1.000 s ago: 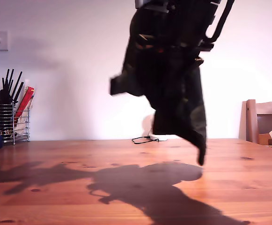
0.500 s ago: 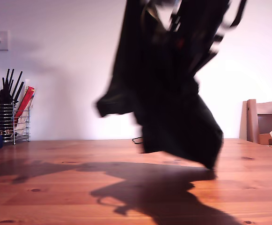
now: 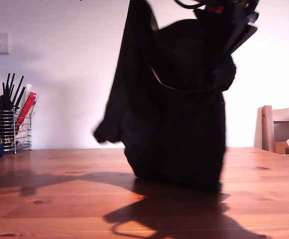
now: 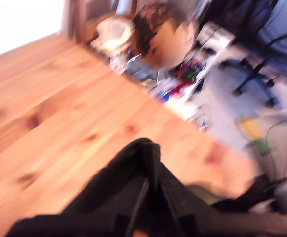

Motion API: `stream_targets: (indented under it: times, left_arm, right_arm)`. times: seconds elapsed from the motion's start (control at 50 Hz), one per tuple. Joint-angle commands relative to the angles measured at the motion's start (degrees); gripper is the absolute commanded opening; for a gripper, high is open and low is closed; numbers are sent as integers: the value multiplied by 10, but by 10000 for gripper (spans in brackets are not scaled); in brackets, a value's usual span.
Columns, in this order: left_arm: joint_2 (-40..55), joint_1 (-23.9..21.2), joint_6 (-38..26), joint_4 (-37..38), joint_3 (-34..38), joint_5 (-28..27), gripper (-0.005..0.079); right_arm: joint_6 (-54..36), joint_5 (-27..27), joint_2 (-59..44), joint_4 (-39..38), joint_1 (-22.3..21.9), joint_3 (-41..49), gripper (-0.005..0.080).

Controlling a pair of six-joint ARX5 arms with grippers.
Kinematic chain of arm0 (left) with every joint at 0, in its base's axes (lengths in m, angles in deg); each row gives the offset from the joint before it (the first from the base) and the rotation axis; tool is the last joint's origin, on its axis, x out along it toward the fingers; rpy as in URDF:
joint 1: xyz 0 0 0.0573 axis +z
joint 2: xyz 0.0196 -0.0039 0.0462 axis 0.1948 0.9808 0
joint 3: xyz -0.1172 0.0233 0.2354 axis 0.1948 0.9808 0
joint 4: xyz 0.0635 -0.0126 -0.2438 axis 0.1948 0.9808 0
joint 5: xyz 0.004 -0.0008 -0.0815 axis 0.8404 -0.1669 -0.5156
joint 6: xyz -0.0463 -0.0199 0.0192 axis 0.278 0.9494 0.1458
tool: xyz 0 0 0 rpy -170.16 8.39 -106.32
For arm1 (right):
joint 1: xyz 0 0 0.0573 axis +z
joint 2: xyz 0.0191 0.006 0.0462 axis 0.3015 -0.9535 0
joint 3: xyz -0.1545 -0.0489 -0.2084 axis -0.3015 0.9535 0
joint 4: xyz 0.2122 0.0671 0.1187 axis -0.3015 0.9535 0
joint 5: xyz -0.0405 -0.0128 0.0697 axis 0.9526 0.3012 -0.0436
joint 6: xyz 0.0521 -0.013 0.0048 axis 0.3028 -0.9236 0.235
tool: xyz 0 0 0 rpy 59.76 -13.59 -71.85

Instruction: Fold the underwear in front of you. After folding it, place it to the left side.

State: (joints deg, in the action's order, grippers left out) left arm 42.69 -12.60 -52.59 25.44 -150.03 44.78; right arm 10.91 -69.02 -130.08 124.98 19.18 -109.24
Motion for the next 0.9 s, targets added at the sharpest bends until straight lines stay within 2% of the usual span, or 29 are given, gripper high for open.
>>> stream_targets:
  times: [0.0, 0.14, 0.24, 0.44, 0.6, 0.88]
  left_arm:
    - [-3, 5, -8, 0, -7, 14, -21]
    - [-3, 16, -8, 13, -7, 26, -21]
    - [-3, 21, -14, 25, -7, 63, -21]
    - [-3, 24, -22, 37, -7, 94, -21]
    - [-3, 24, -23, 36, -7, 113, -21]
    - [-2, 45, -22, 7, -7, 124, -21]
  right_arm:
    - [-14, 8, 6, 7, -16, -9, -13]
    - [-30, 24, 6, 20, -42, -12, -13]
    - [-45, 40, 6, 34, -63, -14, -13]
    - [-58, 81, 6, 23, -77, -16, -13]
    - [-83, 123, 6, -26, -82, -19, -13]
    - [-103, 128, 5, -168, -106, -23, -13]
